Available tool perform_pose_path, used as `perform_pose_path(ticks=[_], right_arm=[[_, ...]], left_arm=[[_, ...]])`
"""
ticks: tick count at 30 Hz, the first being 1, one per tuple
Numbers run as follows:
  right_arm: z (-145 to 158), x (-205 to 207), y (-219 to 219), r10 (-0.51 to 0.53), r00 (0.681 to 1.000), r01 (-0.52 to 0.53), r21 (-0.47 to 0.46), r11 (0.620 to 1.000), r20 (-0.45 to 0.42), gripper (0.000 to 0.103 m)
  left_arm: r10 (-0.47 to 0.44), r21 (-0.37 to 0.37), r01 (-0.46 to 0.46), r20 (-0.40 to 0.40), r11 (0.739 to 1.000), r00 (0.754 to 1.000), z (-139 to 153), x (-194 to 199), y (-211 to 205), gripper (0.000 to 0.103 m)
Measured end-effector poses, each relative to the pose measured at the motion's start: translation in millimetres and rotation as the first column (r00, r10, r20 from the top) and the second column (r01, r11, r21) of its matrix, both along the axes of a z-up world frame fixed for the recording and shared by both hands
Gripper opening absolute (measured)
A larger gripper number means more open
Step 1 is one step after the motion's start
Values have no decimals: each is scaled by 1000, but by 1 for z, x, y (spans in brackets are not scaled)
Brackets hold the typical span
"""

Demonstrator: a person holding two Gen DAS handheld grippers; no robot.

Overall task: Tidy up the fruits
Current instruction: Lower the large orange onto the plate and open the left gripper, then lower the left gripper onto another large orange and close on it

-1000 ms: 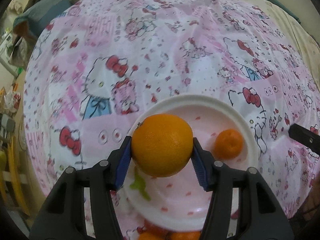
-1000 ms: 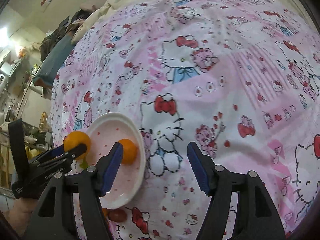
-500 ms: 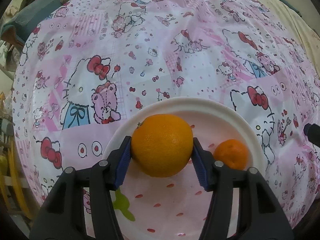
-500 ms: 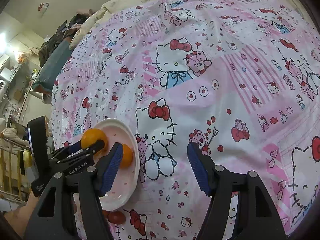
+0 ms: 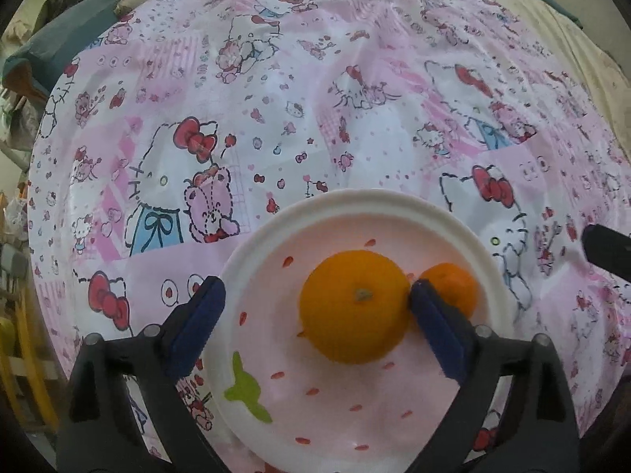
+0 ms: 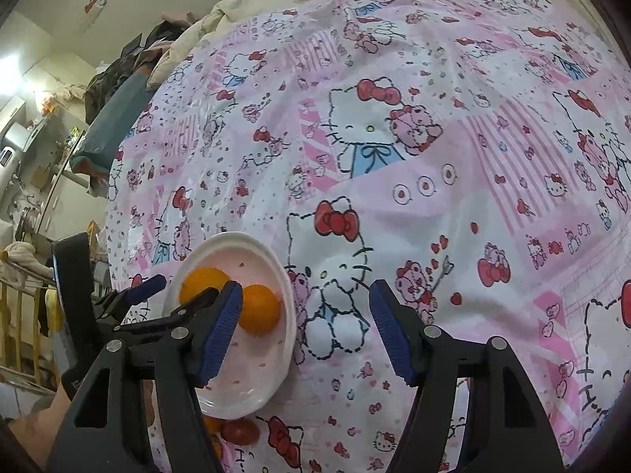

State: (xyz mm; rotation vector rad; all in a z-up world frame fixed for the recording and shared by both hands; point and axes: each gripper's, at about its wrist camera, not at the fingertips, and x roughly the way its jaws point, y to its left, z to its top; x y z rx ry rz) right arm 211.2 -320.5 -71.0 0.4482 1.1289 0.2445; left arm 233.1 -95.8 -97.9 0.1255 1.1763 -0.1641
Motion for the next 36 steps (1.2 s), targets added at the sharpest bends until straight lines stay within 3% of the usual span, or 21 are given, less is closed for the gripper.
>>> perform_pose_path(ticks=[9, 17, 28, 36], right_arm=[[16, -11, 14, 34, 999, -33, -17, 999, 30, 69], [31, -46, 30, 90, 994, -89, -16, 996, 63, 69], [40, -94, 44, 120, 989, -120, -6, 993, 85, 69], [35, -119, 55, 133, 988, -131, -24, 991, 78, 69]], left_arm=[[51, -27, -49, 71, 998, 996, 38, -27, 23, 93], [77, -52, -72, 121, 996, 990, 74, -68, 47, 93], [172, -85, -163, 108, 983, 979, 88, -118, 75, 93], [196, -111, -188, 72, 976, 978, 78, -147, 86, 93]])
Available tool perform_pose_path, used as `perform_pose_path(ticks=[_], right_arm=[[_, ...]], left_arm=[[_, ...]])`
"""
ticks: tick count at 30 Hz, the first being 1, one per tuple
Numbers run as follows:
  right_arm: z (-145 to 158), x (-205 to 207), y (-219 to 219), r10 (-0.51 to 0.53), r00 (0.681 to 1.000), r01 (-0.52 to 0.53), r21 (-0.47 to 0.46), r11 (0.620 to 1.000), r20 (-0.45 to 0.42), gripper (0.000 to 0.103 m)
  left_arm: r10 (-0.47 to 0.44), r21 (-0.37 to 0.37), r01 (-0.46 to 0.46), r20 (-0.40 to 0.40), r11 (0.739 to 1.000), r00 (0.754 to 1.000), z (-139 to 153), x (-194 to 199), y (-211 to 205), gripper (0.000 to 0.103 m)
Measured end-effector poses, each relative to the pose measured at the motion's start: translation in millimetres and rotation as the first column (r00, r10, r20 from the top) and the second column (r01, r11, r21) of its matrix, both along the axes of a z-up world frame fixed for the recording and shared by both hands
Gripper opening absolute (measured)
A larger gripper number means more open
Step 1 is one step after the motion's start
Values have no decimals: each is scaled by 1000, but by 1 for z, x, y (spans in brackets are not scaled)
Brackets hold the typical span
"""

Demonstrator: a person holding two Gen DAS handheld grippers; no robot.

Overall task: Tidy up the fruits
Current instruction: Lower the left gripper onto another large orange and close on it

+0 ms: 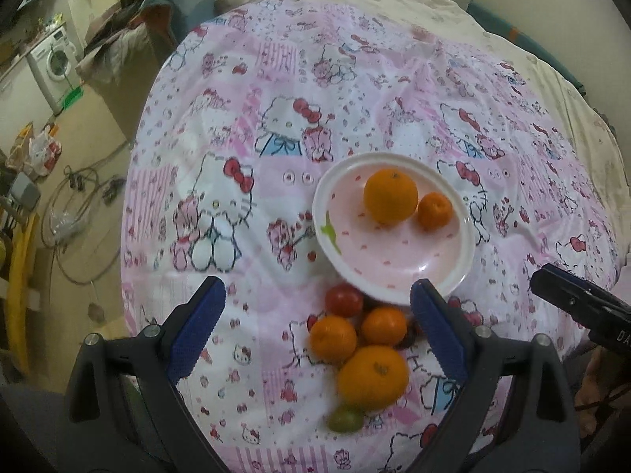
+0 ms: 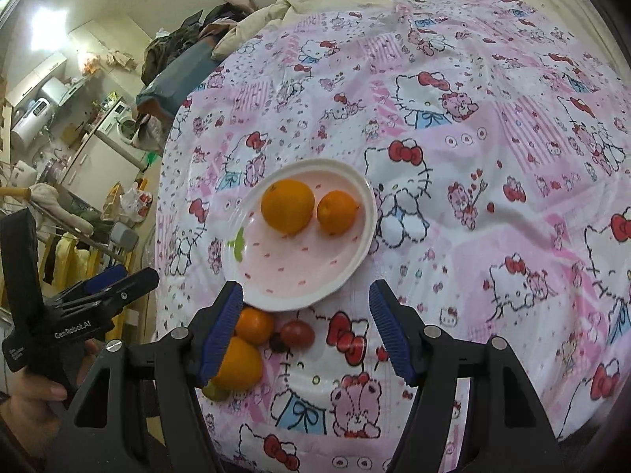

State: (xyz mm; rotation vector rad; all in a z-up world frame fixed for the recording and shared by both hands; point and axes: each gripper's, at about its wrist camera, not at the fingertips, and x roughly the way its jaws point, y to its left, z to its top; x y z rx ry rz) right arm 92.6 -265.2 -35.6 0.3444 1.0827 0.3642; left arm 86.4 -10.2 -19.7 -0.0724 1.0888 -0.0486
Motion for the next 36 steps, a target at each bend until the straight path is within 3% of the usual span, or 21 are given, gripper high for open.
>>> perform_pose_path(ticks=[6, 10, 13, 19, 24, 29, 36], right_arm=[[-11, -4, 9, 0, 1000, -1, -7, 1000, -29, 69], [-14, 0, 10, -13, 999, 12, -5, 1000, -43, 69], [-17, 4, 8, -26, 998, 27, 9, 1000, -59, 69], [-22, 6, 4, -44, 996, 46, 24, 999, -81, 69], [-23, 7, 2, -51, 995, 53, 27, 998, -85, 69], [-24, 7, -2, -64, 994, 67, 22, 998, -93, 69], [-24, 7, -4, -71, 993, 74, 32, 997, -99, 69]], left_arm=[[39, 15, -38, -34, 999, 999, -16, -3, 8, 93], [13, -33, -17, -120, 999, 993, -36, -4, 6, 93], [-28, -46, 19, -201, 999, 979, -51, -8, -5, 93], [-129, -56, 116, -347, 992, 929, -82, -20, -34, 93], [-131, -26, 130, -377, 991, 917, -95, -17, -46, 93], [-150, -9, 161, -413, 987, 898, -103, -16, -58, 83], [-151, 9, 171, -428, 985, 891, -110, -13, -65, 78]])
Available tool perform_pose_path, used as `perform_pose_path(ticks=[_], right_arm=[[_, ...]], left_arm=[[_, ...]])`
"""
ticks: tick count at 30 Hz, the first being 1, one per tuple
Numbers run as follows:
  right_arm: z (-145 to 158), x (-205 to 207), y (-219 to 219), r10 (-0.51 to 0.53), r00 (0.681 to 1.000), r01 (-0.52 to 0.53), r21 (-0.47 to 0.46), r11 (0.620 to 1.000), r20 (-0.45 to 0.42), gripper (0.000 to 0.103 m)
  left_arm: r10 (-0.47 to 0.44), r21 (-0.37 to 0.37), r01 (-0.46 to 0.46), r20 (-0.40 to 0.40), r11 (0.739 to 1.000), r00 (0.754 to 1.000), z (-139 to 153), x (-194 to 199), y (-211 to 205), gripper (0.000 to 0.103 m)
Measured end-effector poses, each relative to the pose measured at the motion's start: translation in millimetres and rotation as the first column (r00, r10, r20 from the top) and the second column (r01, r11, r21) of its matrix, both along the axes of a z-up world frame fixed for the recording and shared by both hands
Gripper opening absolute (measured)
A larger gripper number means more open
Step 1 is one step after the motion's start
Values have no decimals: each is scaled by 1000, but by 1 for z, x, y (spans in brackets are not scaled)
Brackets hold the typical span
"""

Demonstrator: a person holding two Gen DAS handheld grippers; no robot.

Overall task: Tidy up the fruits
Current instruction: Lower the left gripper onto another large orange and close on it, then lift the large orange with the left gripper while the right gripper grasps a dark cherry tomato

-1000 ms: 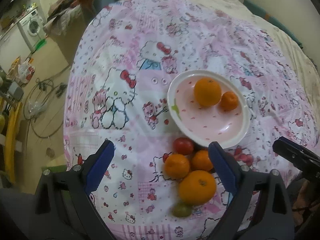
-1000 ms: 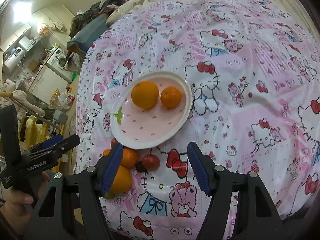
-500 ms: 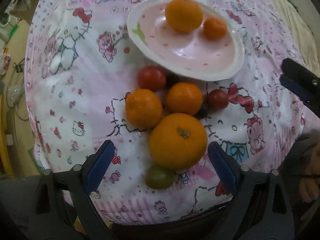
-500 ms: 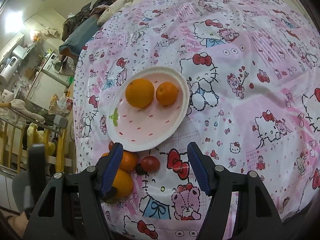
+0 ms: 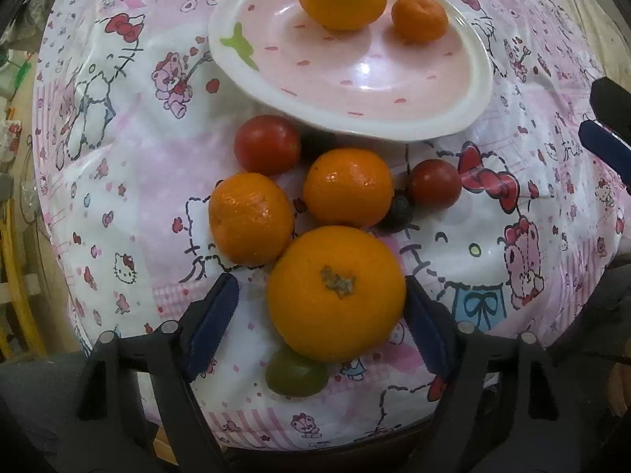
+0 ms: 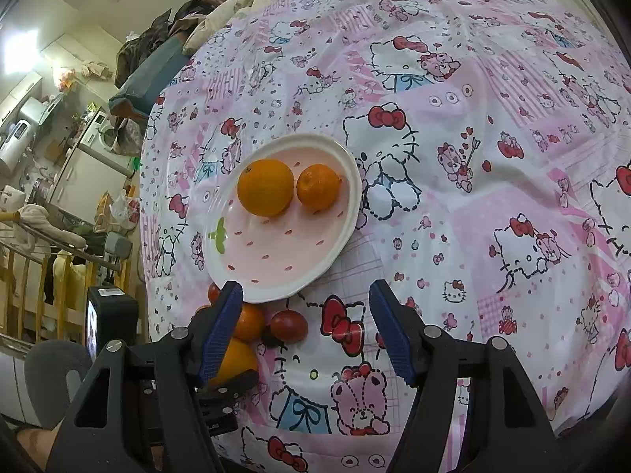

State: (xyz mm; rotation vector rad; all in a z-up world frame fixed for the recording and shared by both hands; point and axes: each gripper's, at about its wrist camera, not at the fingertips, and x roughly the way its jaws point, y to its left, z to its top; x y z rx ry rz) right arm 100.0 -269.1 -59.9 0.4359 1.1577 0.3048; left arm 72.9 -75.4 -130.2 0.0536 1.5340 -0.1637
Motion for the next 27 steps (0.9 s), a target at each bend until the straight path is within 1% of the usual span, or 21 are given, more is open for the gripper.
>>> perform_pose_path(ticks=[2, 3, 4, 9, 13, 16, 19, 22, 23, 27], right_arm=[[0, 0, 0, 2, 1000, -2, 1, 1000, 0, 69], [1, 0, 1, 4, 1000, -4, -1, 1000, 3, 69], [1, 0, 1, 6, 1000, -6, -3, 1000, 6, 69], [1, 0, 2, 6, 1000, -6, -15, 1000, 8, 69], [1, -1, 0, -1, 1000, 2, -21, 1000, 12, 69], [2, -2, -1, -6, 1000, 7, -23, 1000, 17, 69], [2, -2, -2, -9, 1000, 9, -28, 1000, 16, 69], [-1, -2, -2, -12, 1000, 12, -38, 999, 9, 69], [-1, -2, -1, -12, 1000, 12, -40, 999, 7, 69], [-3, -3, 1, -8, 1000, 8, -51, 999, -1, 69]], left_arm=[[-7, -16, 7, -1, 1000, 1000, 0, 0, -1, 71], [-12, -29, 12, -2, 999, 1000, 1, 0, -2, 63], [-16, -43, 16, -2, 999, 1000, 2, 0, -5, 59], [-23, -41, 23, 12, 999, 1000, 8, -3, -5, 57], [-15, -73, 18, 40, 997, 999, 23, -9, -1, 56], [-8, -109, 18, 88, 994, 996, 44, -12, 5, 56], [-1, -157, 28, 168, 987, 986, 73, -14, 12, 56], [35, -171, 4, 226, 985, 974, 90, -8, 26, 56], [52, -171, -10, 240, 985, 969, 97, -4, 32, 56], [85, -182, -39, 249, 983, 965, 112, 7, 50, 56]])
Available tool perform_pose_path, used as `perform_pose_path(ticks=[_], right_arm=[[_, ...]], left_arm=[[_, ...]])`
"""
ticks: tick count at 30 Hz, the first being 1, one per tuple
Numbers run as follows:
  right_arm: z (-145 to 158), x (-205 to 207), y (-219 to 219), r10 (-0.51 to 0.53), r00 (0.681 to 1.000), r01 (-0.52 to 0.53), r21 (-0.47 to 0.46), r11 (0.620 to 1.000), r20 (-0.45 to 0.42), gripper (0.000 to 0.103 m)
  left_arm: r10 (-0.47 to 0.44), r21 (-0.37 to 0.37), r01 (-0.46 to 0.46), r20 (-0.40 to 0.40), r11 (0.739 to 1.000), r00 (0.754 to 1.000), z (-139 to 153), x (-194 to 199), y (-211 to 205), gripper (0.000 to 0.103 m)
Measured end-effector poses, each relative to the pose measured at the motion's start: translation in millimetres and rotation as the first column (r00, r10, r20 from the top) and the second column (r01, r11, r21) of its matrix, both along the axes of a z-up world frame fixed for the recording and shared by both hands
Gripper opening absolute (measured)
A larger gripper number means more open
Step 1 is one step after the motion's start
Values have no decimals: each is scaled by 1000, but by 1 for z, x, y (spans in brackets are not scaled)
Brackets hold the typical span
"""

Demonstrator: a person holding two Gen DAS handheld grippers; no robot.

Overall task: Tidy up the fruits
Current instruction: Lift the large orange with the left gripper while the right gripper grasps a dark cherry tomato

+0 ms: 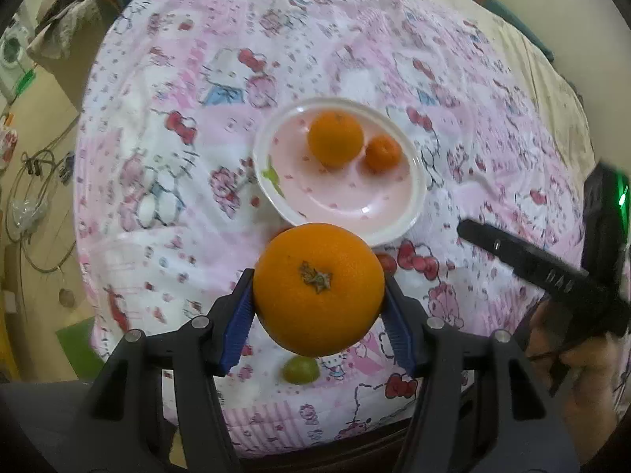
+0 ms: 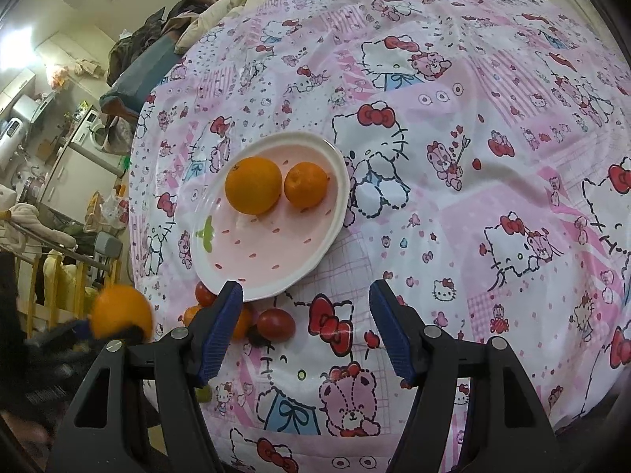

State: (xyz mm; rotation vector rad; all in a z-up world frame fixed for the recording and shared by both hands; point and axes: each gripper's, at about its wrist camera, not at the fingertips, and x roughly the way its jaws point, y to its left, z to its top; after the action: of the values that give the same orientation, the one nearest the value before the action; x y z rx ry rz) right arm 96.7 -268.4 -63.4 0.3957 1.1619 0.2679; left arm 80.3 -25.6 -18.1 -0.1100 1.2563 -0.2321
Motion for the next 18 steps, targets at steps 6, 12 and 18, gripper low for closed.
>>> perform_pose_path(ticks=[6, 12, 18], right_arm=[[-7, -3, 7, 40, 999, -40, 22, 999, -33, 69], [-29, -8, 22, 113, 984, -104, 69, 992, -138, 68], [-45, -15, 57, 262, 948, -249, 90, 964, -181, 46]], left_arm=[[18, 44, -20, 45, 999, 999, 9, 6, 17, 56], [79, 4, -79, 2, 997, 997, -8, 9, 28, 56], [120, -27, -119, 7, 992, 993, -5, 9, 38, 56]])
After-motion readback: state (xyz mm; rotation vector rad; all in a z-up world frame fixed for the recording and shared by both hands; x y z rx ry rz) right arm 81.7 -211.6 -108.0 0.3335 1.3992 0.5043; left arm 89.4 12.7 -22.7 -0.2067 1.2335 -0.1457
